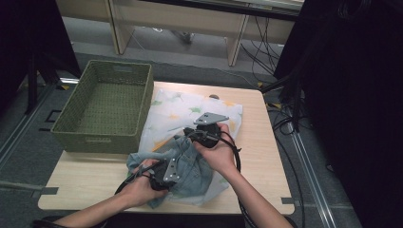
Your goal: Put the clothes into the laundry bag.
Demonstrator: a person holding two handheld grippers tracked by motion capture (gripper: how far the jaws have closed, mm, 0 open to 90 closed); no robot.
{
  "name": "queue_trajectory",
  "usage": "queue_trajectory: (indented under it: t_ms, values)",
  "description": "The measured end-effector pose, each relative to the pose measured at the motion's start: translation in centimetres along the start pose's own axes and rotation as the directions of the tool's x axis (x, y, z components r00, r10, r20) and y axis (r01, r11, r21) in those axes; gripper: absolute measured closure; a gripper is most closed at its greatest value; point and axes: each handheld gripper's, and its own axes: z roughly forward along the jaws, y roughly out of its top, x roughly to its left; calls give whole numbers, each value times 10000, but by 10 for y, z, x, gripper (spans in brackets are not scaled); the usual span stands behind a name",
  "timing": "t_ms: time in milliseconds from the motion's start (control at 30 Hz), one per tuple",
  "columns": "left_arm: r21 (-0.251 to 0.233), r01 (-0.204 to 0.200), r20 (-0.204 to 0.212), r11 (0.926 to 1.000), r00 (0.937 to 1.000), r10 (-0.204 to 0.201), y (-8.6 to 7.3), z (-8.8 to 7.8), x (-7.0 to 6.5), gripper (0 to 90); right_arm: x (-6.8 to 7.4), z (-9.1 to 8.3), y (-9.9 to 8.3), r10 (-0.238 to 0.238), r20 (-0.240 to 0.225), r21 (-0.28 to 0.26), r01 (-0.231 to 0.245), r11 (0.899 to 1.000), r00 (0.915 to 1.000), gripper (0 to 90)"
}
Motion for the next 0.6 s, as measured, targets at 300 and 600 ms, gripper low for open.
queue_trajectory:
  t_ms: [300, 600]
  values:
    - [-246, 625, -52, 9977, 9980, -626, 3, -13, 6, 768, 1, 0, -1, 9, -27, 26, -9, 10000, 10000, 899]
    - [-1346, 1201, -332, 9836, 9915, -1256, 13, -36, 15, 779, 2, 0, 1, -16, -81, -28, 16, 10000, 10000, 899]
